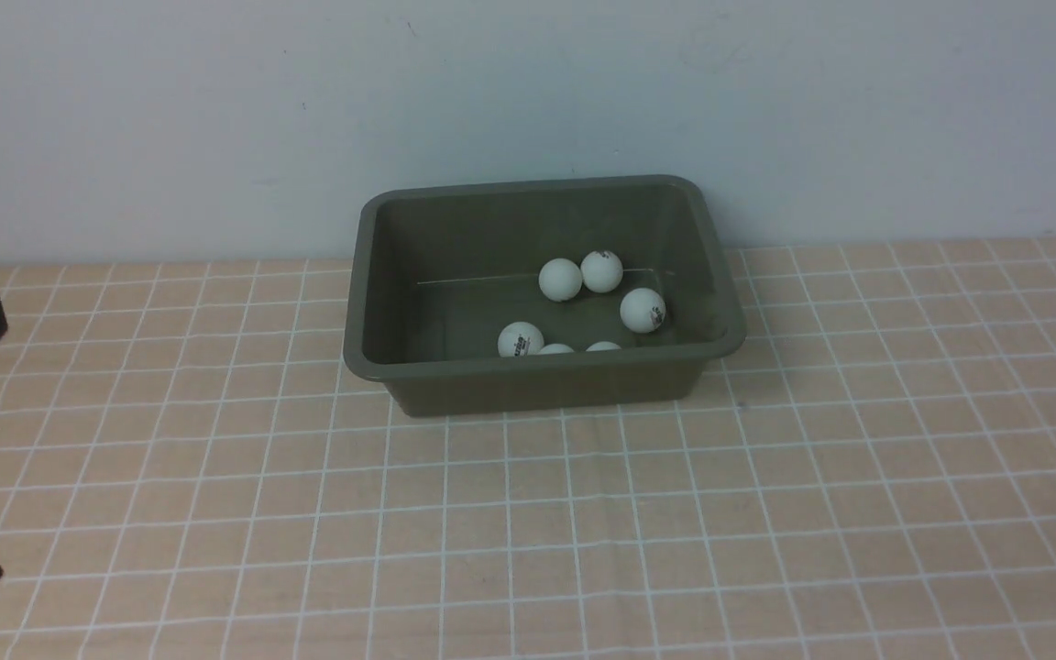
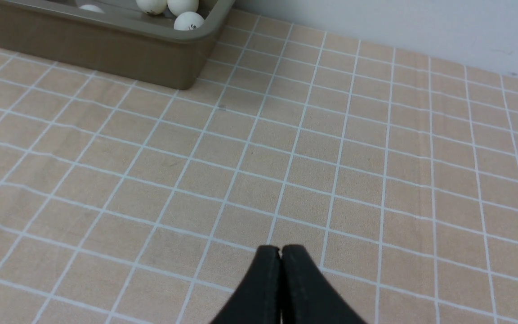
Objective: Put the table tennis balls into the box on the light coffee tablecloth.
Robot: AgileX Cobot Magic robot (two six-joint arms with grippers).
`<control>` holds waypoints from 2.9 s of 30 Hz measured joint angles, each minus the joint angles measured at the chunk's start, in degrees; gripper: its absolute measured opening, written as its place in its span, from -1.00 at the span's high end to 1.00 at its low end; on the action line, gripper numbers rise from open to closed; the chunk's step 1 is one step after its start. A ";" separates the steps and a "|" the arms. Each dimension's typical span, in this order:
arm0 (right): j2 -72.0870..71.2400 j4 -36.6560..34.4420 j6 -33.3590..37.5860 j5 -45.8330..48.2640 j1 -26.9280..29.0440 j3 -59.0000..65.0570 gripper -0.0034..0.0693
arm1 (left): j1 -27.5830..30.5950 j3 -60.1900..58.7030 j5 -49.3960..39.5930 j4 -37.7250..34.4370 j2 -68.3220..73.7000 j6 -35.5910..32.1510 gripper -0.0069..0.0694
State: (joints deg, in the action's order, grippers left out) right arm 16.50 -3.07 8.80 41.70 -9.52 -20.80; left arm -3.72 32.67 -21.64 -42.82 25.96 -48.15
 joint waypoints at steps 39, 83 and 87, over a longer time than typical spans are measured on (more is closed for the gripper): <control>0.00 0.00 0.00 0.05 0.00 0.00 0.94 | 5.60 -33.83 -1.98 36.89 -26.66 41.09 0.94; 0.00 0.00 0.61 0.05 0.00 0.00 0.94 | 5.71 -33.93 -1.64 35.56 -26.66 43.94 0.94; 0.00 0.00 0.67 0.05 0.00 0.00 0.94 | 5.71 -33.93 -1.64 35.56 -26.66 43.94 0.94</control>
State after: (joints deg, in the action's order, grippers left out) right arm 16.50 -3.07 9.47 41.74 -9.52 -20.80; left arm 1.98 -1.26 -23.28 -7.26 -0.70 -4.22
